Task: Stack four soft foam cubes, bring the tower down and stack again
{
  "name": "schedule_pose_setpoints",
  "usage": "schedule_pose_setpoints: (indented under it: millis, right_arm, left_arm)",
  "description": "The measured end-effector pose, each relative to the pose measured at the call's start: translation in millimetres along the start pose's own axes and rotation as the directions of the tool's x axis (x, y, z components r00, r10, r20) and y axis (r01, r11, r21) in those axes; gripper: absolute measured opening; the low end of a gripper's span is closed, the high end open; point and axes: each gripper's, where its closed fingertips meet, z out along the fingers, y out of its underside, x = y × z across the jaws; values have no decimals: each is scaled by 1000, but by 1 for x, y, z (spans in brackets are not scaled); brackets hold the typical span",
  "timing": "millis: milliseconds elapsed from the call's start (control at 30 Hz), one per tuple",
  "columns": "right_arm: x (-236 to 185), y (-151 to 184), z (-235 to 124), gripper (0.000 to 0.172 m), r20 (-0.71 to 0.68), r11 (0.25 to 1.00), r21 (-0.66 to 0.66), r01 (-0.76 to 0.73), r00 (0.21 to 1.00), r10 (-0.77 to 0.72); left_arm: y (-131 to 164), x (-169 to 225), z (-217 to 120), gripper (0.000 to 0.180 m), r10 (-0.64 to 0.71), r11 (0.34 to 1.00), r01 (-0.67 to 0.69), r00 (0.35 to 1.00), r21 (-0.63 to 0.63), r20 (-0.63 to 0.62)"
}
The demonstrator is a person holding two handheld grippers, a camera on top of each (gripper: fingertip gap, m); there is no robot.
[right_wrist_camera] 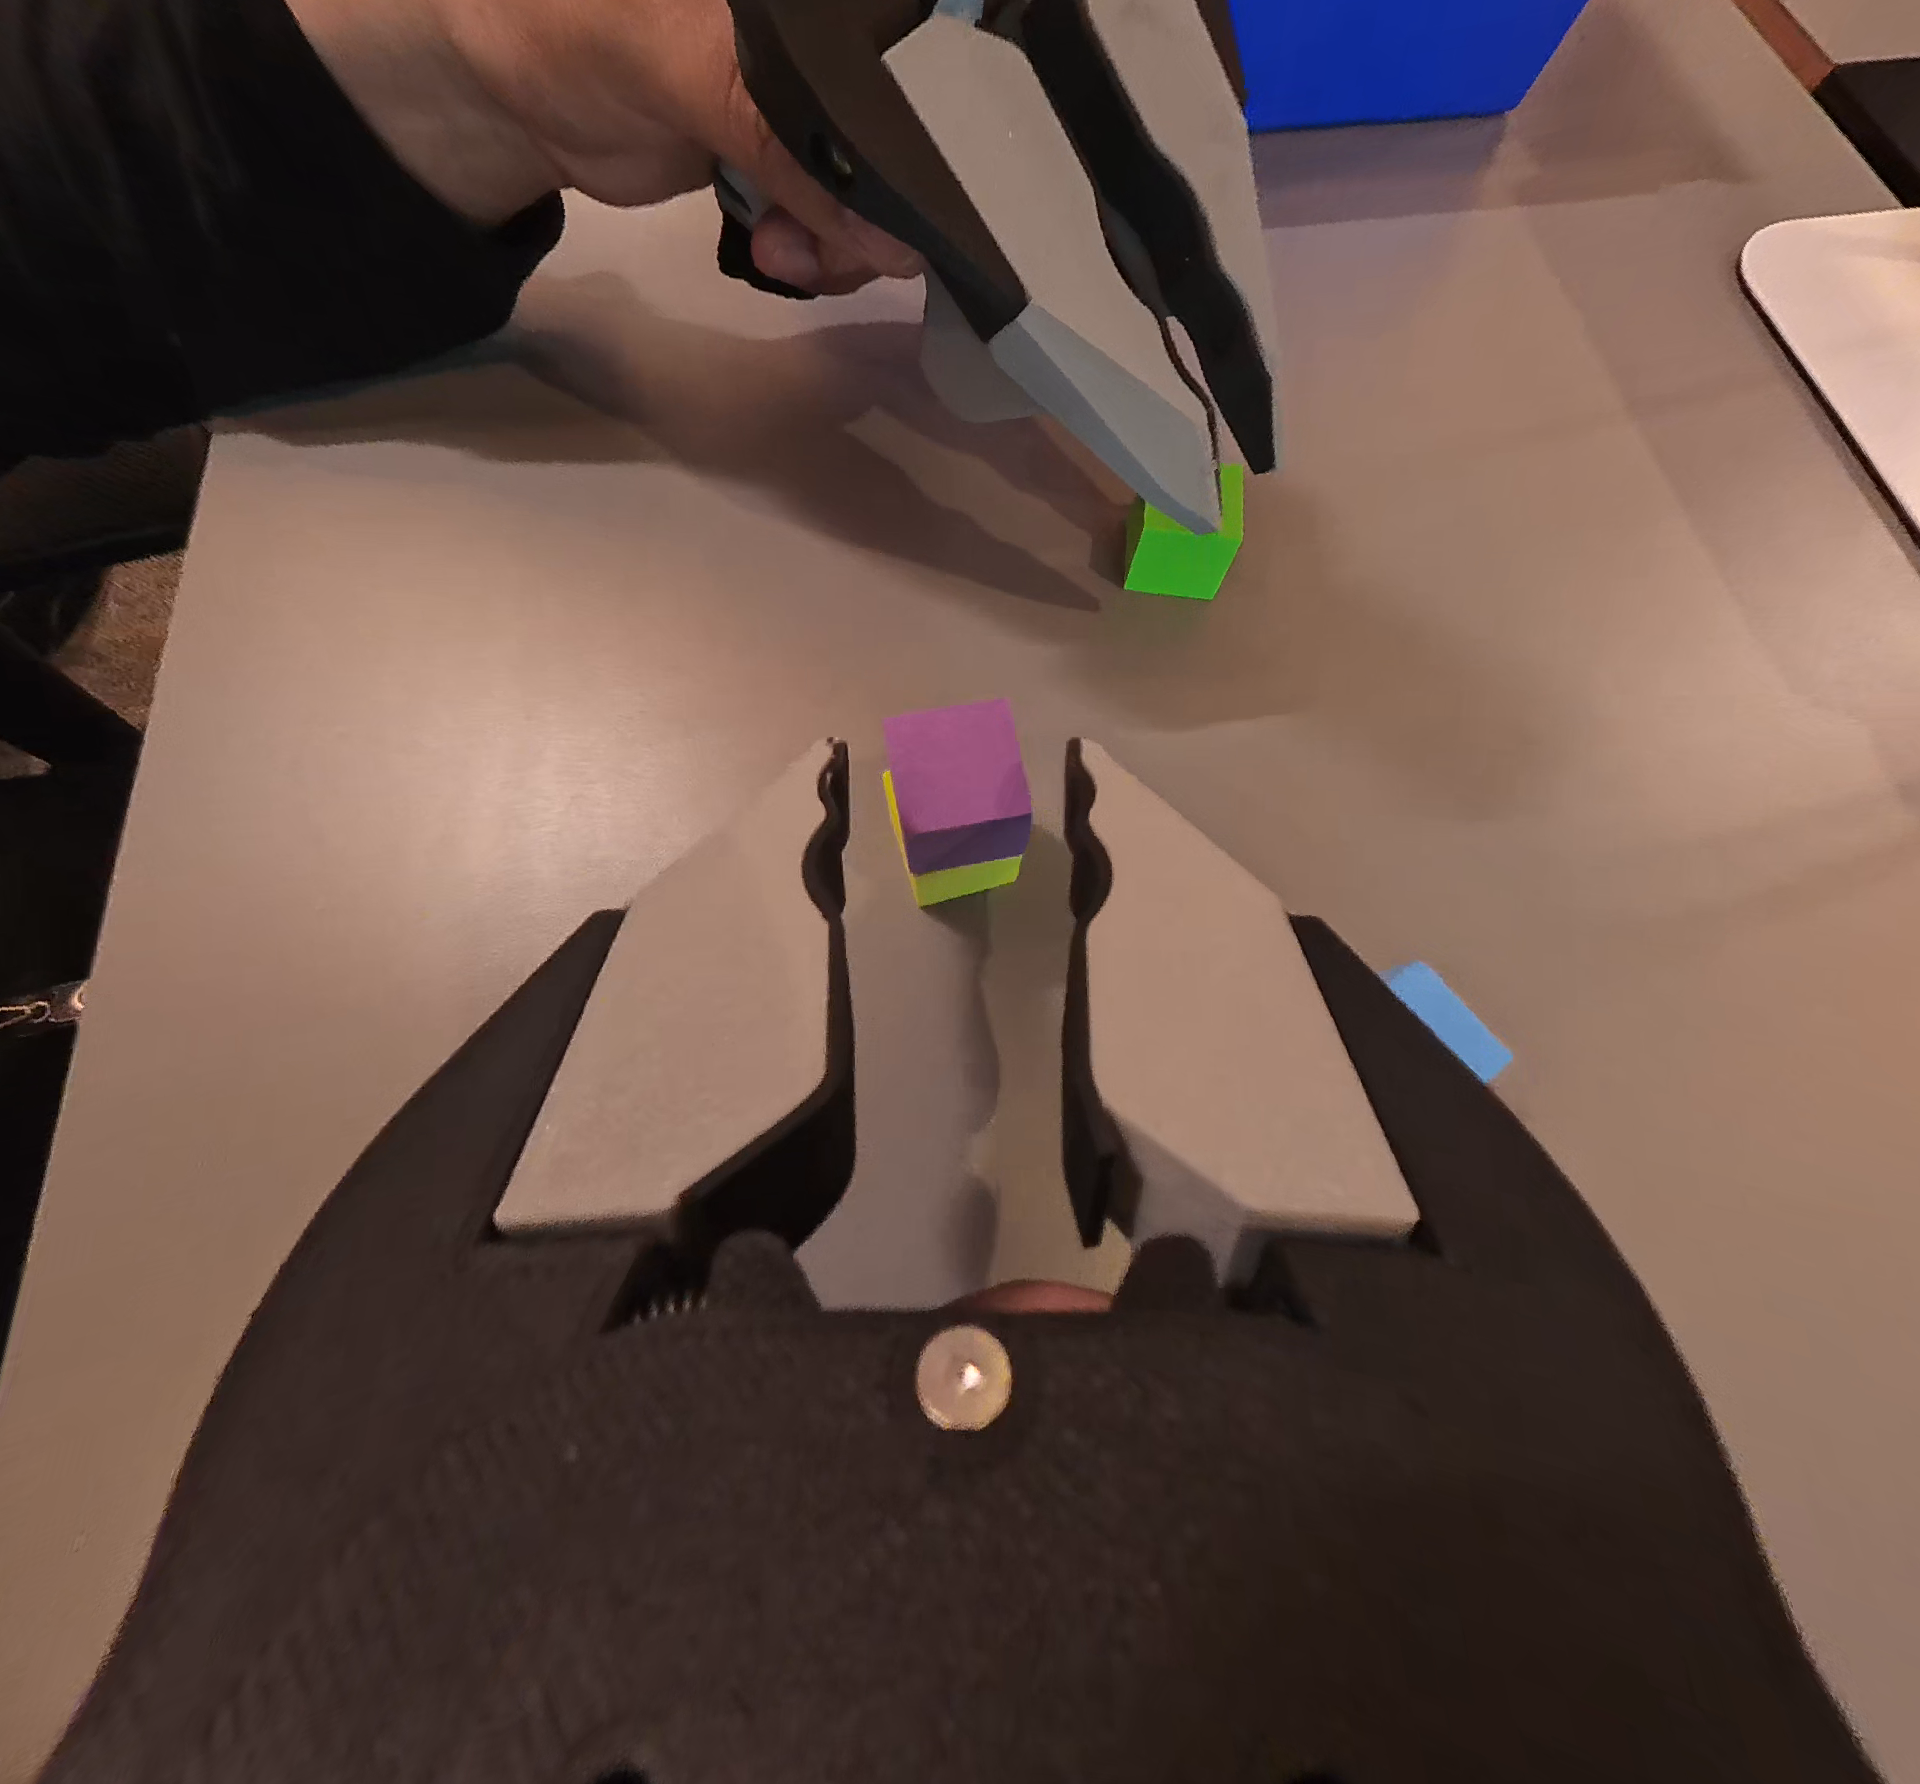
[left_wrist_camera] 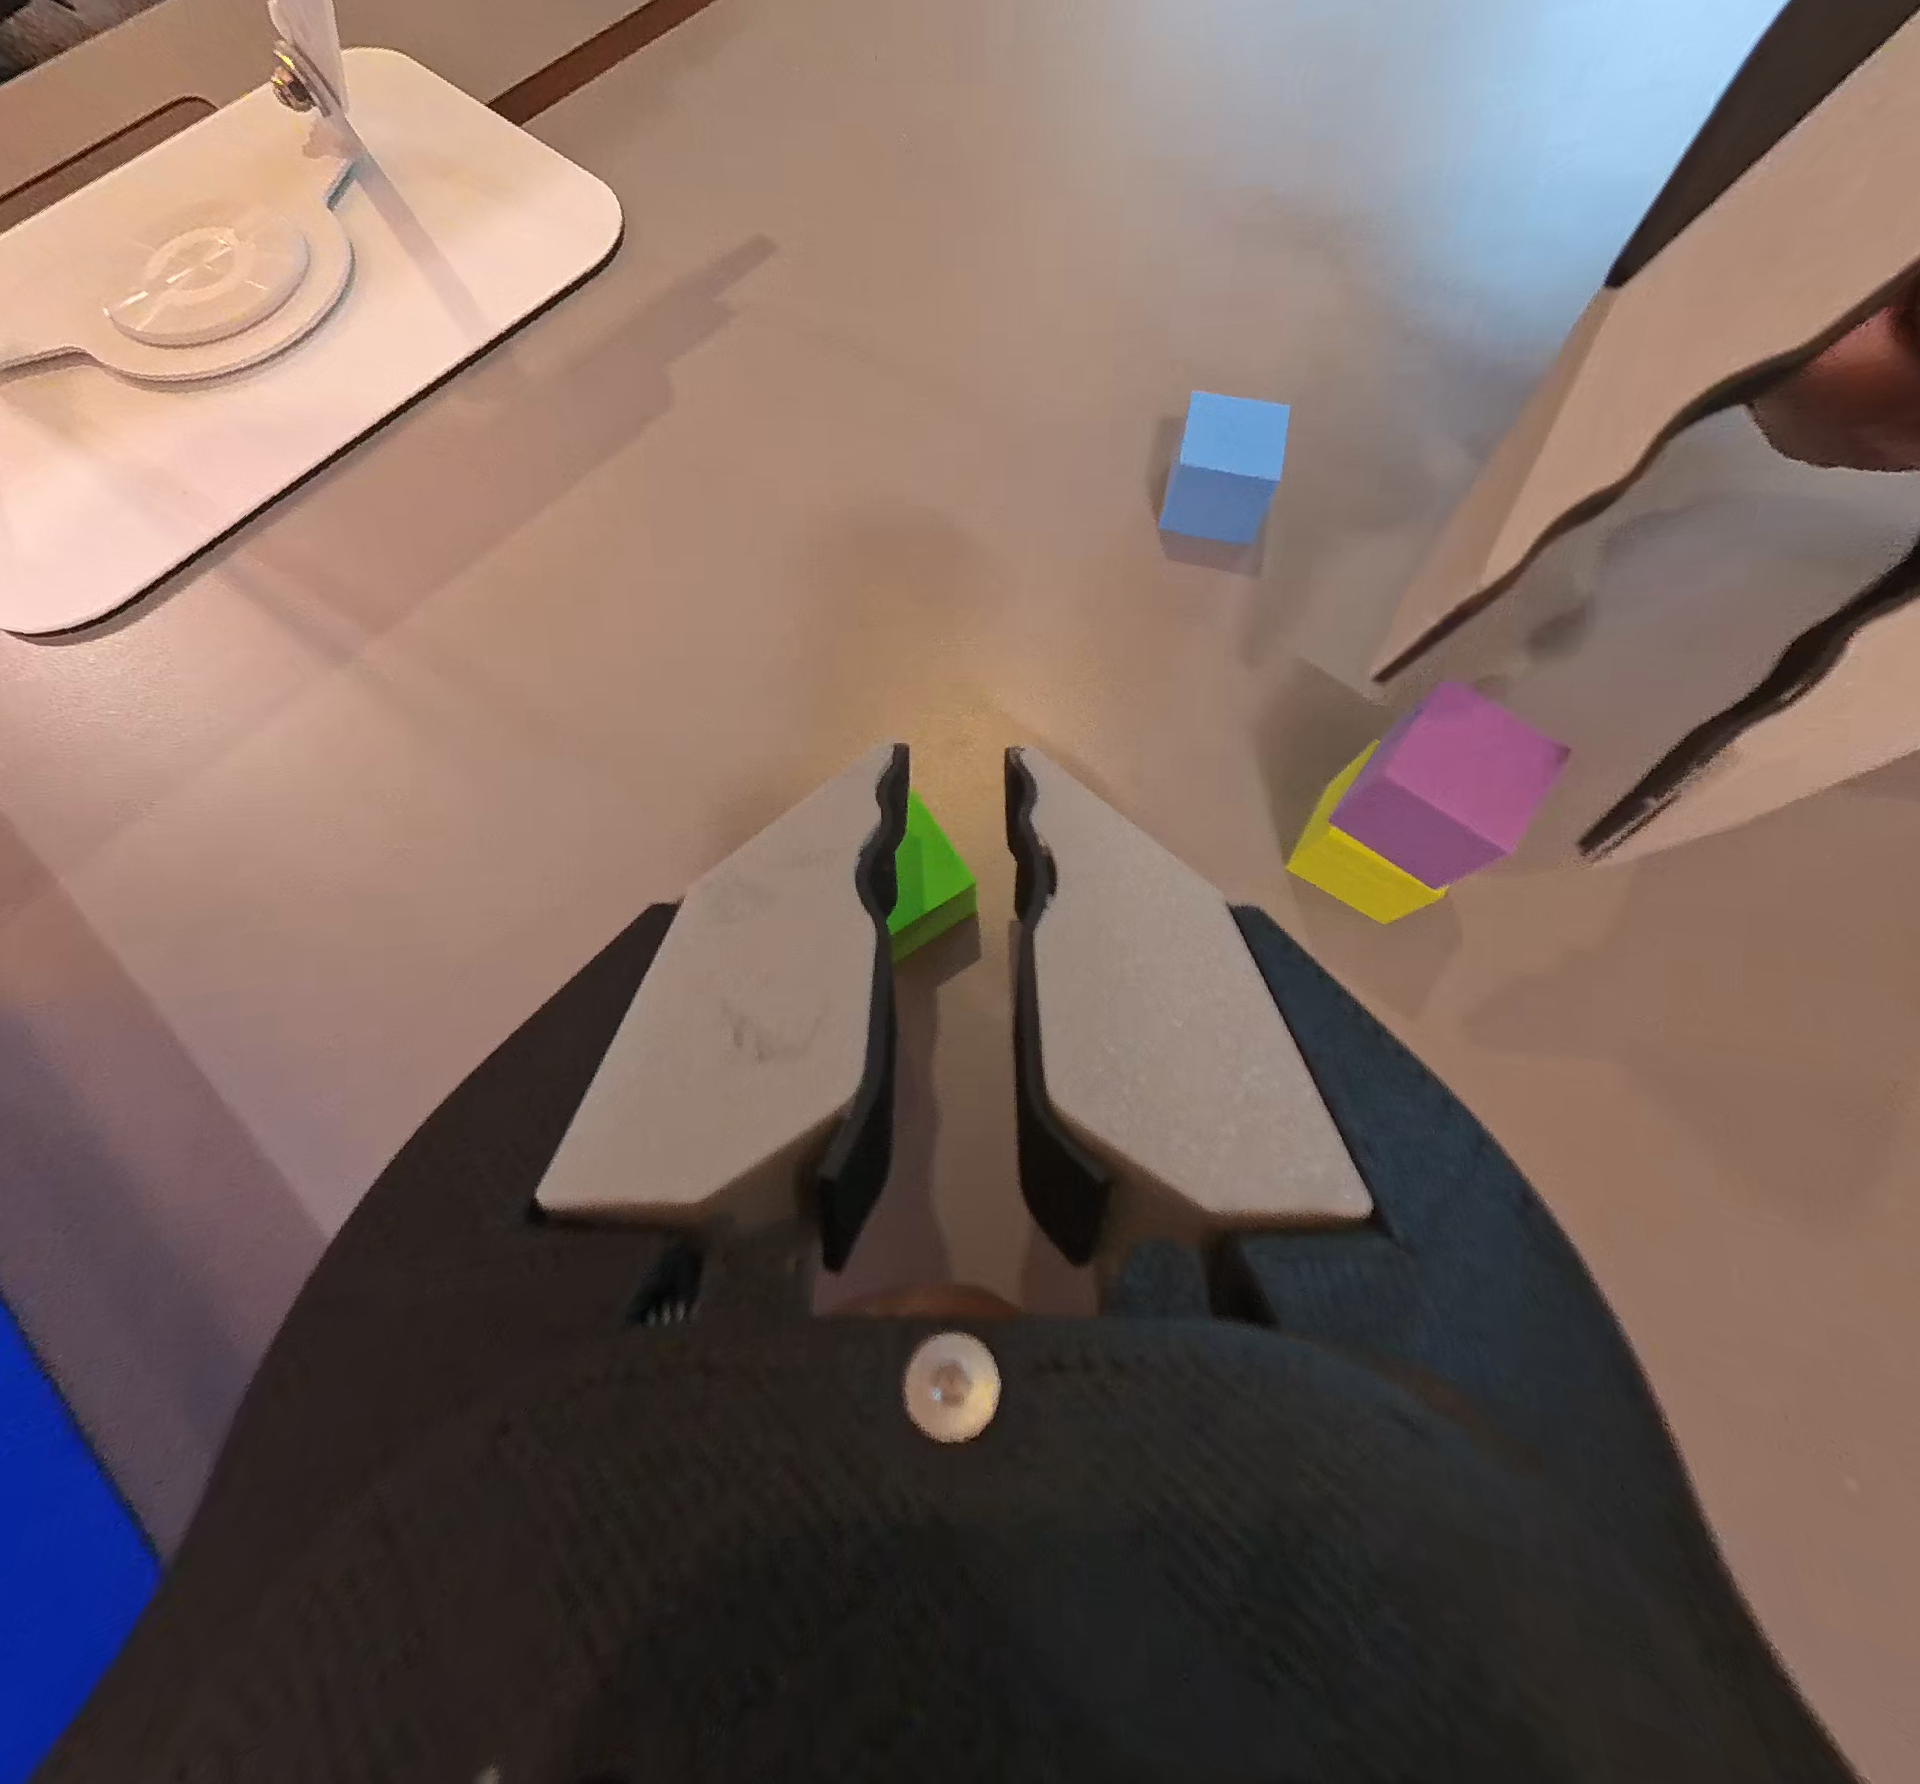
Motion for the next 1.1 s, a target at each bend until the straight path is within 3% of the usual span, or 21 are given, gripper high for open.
schedule_pose_setpoints:
  millis: [133, 300, 467, 667, 800, 900, 1100]
  right_arm:
    - [14, -7, -12, 41, -40, 997, 65, -39, 998, 42]
    - [67, 0, -37, 41, -168, 957, 186, -223, 952, 255]
    - [96, 34, -37, 46, -285, 930, 118, -349, 885, 368]
    - [100, 49, -29, 47, -414, 940, 12, -340, 854, 314]
    - [102, 55, -28, 35, -486, 946, -48, -320, 835, 258]
    - [99, 56, -26, 27, -479, 939, -47, -339, 833, 277]
    - [99, 57, -26, 31, -469, 933, -36, -358, 831, 300]
  left_arm:
    - [-1, -1, -1, 15, -3, 1000, 3, 1000, 6, 2]
    - [-3, -1, -3, 15, -5, 1000, 5, 1000, 16, 2]
    - [-3, 1, -3, 16, 0, 1000, 0, 1000, 14, -2]
    - [-3, 1, -3, 16, 1, 1000, -1, 1000, 13, -1]
    - [-2, 0, -2, 16, -1, 1000, 1, 1000, 9, -1]
    - [0, 1, -1, 16, 1, 1000, -1, 1000, 2, -1]
    - [1, 1, 1, 16, 1, 1000, -1, 1000, -6, -1]
